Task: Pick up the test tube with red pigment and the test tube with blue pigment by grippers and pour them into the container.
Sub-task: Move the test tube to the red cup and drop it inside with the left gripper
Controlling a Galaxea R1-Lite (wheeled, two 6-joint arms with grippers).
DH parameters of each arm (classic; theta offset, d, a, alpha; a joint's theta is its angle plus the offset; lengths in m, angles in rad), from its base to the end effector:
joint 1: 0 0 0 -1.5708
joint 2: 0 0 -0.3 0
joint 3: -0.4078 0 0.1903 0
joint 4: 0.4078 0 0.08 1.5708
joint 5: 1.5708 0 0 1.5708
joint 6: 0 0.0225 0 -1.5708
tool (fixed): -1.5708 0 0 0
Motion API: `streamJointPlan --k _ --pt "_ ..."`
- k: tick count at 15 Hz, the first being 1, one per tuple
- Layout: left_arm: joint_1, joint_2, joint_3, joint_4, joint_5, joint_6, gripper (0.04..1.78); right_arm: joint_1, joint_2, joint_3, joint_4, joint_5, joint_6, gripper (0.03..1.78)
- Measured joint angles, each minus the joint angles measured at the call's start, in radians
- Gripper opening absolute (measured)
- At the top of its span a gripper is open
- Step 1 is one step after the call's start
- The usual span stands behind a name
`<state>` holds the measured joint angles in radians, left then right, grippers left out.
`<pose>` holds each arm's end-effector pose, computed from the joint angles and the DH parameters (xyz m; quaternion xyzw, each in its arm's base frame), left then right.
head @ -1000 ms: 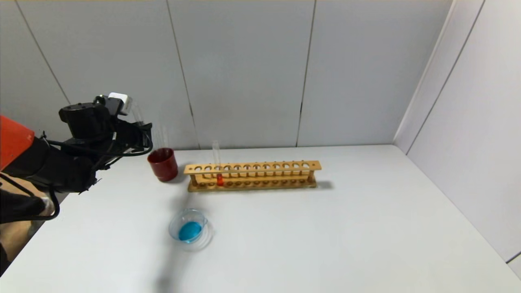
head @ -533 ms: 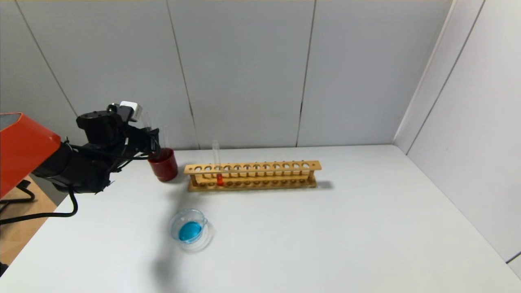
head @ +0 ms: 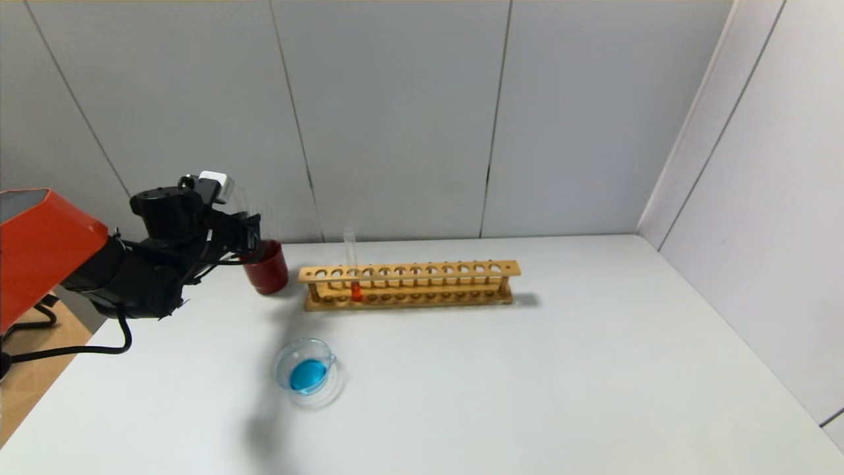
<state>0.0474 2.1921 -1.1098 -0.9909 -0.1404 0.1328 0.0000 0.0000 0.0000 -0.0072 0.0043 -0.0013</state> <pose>0.4248 0.0170 0.1158 0.0619 0.0423 -0.0494 0.9960 -0.0228 0.0001 0.0762 -0.0007 -0.0036 0.0021 1.0000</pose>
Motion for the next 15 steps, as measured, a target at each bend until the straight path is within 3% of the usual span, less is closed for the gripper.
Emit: streamJointPlan --k 15 --pt "-0.008 -0.101 0.063 0.049 0.000 0.010 0.34 0.000 0.000 0.000 0.000 -0.001 0.000 1.75"
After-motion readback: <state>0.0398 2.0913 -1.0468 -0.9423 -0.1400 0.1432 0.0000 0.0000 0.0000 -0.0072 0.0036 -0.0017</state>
